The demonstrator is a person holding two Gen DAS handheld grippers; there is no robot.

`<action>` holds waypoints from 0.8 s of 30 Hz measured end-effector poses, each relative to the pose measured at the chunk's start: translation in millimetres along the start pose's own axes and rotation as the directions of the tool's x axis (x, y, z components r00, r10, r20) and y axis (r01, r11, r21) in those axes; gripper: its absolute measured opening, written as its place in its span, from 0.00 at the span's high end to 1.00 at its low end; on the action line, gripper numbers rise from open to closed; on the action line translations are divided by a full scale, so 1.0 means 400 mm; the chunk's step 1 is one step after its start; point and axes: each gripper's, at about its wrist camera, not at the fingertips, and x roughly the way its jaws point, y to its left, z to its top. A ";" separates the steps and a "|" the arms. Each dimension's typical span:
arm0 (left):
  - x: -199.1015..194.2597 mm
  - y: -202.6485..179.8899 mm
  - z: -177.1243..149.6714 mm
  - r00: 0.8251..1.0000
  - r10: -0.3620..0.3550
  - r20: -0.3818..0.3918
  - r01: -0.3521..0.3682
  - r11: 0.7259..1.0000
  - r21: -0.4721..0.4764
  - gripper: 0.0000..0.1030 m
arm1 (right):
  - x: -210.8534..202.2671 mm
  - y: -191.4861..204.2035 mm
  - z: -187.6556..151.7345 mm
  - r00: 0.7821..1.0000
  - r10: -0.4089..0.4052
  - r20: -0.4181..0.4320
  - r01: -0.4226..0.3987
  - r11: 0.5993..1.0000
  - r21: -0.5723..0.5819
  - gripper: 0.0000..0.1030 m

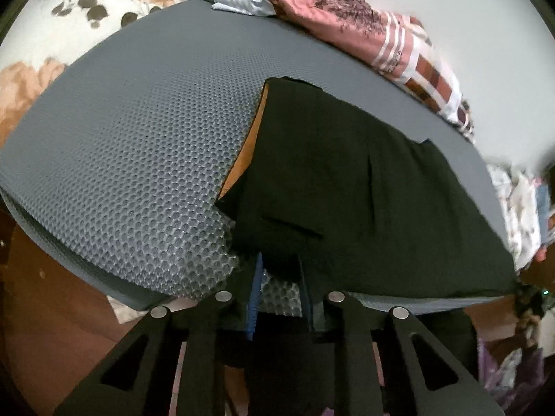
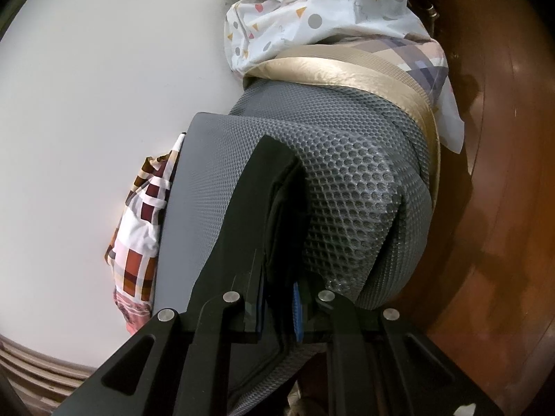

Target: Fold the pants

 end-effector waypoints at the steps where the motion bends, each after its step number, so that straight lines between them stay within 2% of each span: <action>1: -0.001 -0.006 0.001 1.000 0.012 0.009 -0.012 1.000 0.012 0.84 | -0.001 0.000 0.000 1.000 -0.002 0.000 0.002 1.000 0.000 0.87; 6: -0.030 -0.028 0.018 0.995 0.045 0.090 -0.048 0.998 0.038 0.91 | 0.000 0.000 0.000 1.000 0.000 -0.001 0.000 1.000 0.000 0.87; 9: -0.056 -0.037 0.054 0.989 0.034 0.145 -0.040 0.998 0.039 0.92 | 0.007 -0.005 -0.002 1.000 -0.003 -0.005 0.003 1.000 0.000 0.87; 11: -0.069 -0.049 0.087 0.983 0.029 0.179 -0.037 0.998 0.042 1.00 | 0.012 -0.008 -0.008 1.000 -0.003 -0.010 0.003 1.000 0.001 0.87; 12: -0.075 -0.051 0.099 0.979 0.038 0.199 -0.049 0.998 0.051 1.00 | 0.013 -0.007 -0.010 1.000 -0.004 -0.012 0.004 1.000 -0.001 0.87; 13: -0.071 -0.045 0.111 0.978 0.045 0.202 -0.056 0.997 0.050 1.00 | 0.014 -0.007 -0.013 1.000 -0.006 -0.011 0.006 1.000 -0.005 0.87; 16: -0.001 0.014 0.123 0.992 0.059 0.111 -0.058 0.998 -0.013 1.00 | 0.014 -0.007 -0.016 1.000 -0.006 -0.011 0.006 1.000 -0.004 0.87; 18: 0.028 0.047 0.105 0.995 0.062 0.079 -0.057 0.997 -0.058 1.00 | 0.015 -0.005 -0.019 1.000 -0.008 -0.011 0.008 1.000 -0.003 0.87; 22: -0.035 0.092 0.082 0.987 0.014 0.159 0.010 0.989 -0.148 0.98 | 0.018 -0.003 -0.016 1.000 -0.012 -0.015 0.012 1.000 -0.008 0.87; 24: -0.038 0.115 0.088 0.993 0.001 0.119 0.021 0.984 -0.179 0.96 | 0.018 -0.003 -0.016 1.000 -0.011 -0.014 0.011 1.000 -0.007 0.87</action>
